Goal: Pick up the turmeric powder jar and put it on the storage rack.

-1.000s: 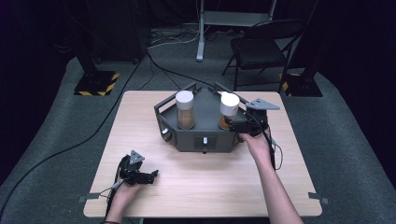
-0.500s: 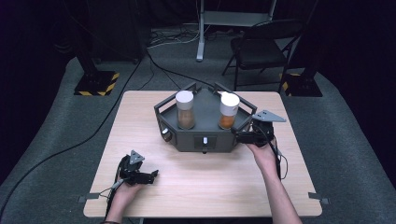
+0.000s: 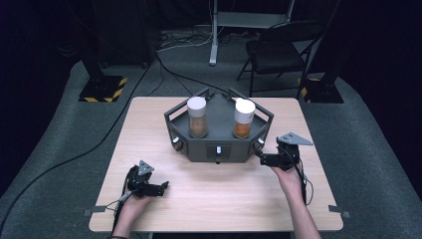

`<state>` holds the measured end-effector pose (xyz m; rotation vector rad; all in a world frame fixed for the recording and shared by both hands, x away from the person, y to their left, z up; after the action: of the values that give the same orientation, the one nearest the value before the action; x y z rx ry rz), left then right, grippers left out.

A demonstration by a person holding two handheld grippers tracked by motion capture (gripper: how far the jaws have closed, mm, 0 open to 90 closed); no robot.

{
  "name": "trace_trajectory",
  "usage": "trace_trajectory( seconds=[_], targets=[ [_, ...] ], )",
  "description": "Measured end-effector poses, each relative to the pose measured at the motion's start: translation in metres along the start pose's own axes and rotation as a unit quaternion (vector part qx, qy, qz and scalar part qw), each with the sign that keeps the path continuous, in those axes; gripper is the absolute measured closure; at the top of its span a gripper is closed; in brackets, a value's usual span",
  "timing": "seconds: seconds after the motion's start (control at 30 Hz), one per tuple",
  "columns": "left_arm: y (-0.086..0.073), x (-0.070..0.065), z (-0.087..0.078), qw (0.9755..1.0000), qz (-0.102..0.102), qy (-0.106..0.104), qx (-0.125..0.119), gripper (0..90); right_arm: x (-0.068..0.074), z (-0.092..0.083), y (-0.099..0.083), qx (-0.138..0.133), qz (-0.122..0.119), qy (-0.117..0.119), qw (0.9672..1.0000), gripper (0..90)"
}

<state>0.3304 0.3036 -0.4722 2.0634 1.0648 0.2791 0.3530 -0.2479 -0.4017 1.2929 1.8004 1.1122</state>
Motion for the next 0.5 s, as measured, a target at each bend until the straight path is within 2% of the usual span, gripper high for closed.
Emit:
trace_trajectory(
  seconds=[0.5],
  targets=[
    [0.0, 0.0, 0.0, 1.0, 0.0, 0.0, 0.0, 2.2, -0.015, -0.008, -0.043, 0.019, 0.011, -0.003, 0.9997, 0.3]
  ],
)
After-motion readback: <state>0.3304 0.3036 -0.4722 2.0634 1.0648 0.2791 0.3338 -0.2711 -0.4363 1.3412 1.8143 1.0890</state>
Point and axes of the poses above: each handheld gripper's, and its own axes: z roughly forward along the jaws, y roughly out of its top, x roughly to its left, the point moved 5 cm from there along z, roughly forward along the jaws, and after that the axes turned 12 degrees about -y, right-handed, at the moved point
